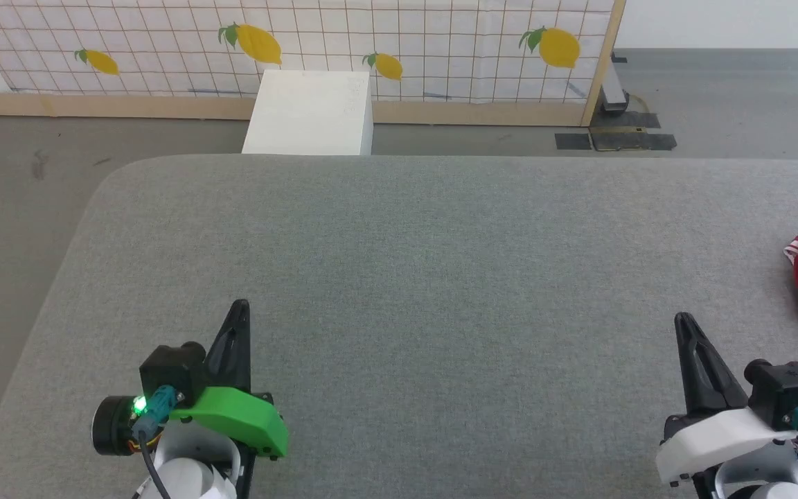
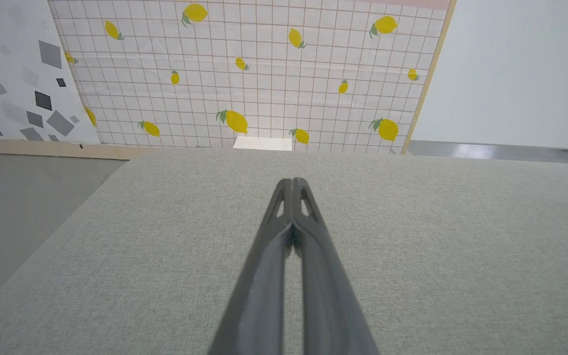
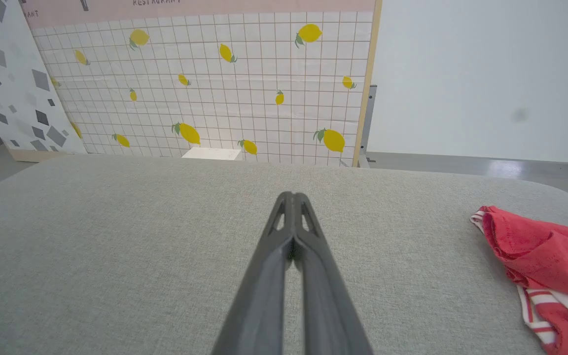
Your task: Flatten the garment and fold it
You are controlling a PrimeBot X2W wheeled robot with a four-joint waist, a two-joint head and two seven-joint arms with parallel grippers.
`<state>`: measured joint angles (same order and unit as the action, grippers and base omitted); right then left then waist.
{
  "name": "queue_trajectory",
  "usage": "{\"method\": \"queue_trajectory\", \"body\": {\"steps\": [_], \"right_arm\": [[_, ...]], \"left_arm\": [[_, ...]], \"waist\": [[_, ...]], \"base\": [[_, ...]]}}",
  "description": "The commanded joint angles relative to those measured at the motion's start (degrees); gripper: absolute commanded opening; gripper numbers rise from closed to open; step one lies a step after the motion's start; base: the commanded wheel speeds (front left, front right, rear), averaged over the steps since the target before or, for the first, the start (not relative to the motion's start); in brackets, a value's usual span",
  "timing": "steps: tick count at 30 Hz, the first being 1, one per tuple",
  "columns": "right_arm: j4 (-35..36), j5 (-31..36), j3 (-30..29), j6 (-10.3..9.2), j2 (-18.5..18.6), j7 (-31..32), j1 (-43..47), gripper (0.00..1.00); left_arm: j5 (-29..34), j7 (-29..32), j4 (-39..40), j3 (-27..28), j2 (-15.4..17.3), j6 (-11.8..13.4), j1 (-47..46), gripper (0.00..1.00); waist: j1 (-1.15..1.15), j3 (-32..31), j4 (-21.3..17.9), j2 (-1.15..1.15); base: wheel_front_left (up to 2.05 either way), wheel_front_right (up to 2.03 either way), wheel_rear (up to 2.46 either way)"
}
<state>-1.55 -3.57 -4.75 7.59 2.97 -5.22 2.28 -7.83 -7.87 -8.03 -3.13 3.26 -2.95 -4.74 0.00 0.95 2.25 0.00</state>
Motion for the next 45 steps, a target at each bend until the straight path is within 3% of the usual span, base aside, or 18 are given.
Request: {"method": "queue_trajectory", "body": {"steps": [1, 45], "right_arm": [[0.3, 0.4, 0.3, -0.05, 0.0, 0.3, -1.0, 0.00], [1.1, 2.5, 3.3, -0.08, -0.1, 3.6, -1.9, 0.00]], "left_arm": [[1.1, 0.3, 0.6, 0.2, -0.2, 0.4, 0.9, 0.00], [5.6, 5.4, 5.6, 2.2, -0.3, 2.1, 3.5, 0.00]], "waist": [[0.00, 0.0, -0.1, 0.00], [0.00, -0.6, -1.5, 0.00]], "base": [[0.00, 0.00, 0.00], [0.00, 0.00, 0.00]]}}
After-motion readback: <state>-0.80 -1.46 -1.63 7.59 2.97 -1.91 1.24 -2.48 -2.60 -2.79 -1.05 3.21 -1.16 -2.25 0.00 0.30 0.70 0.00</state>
